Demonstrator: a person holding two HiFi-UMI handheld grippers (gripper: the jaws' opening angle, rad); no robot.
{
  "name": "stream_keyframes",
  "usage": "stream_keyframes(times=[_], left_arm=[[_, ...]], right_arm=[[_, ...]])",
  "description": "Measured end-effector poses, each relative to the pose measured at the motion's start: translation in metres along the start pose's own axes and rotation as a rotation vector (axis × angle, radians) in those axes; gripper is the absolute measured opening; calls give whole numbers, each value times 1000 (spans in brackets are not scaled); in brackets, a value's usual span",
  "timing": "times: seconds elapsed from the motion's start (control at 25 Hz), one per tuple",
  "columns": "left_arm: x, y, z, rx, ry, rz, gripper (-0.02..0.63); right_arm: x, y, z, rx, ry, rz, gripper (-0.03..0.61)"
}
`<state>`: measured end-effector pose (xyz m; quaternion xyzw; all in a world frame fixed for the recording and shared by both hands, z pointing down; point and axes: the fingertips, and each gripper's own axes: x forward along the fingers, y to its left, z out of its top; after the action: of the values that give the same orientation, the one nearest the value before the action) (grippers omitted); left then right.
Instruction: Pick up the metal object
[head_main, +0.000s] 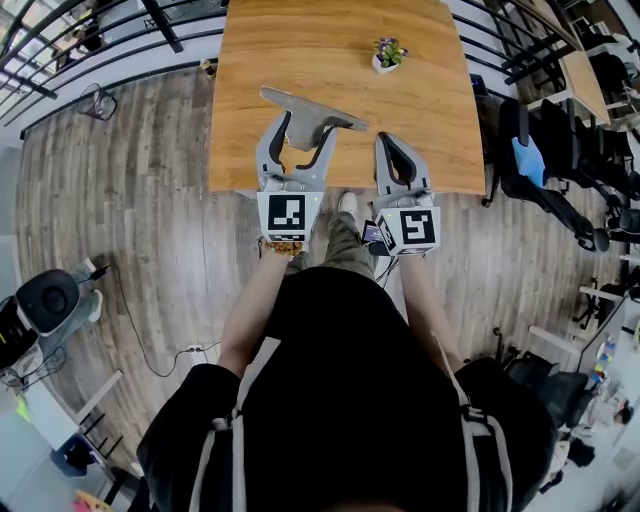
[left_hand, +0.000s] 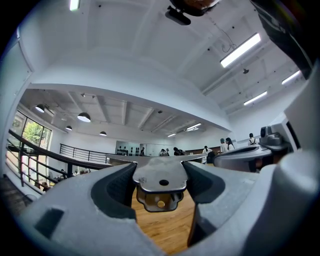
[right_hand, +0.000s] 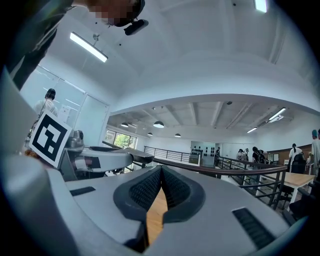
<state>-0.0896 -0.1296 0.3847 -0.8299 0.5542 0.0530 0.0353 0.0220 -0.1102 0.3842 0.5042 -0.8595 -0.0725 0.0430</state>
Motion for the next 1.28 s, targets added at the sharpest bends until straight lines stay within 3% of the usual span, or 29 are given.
stream_keyframes(times=[0.72,1.28], left_arm=[[-5,5,-4,23,19,16,302],[-7,5,3,5,3,4,302]], right_arm=[[1,5,5,-27,-9,10,-2],[-3,8,16,-70,-53,-31,-2]])
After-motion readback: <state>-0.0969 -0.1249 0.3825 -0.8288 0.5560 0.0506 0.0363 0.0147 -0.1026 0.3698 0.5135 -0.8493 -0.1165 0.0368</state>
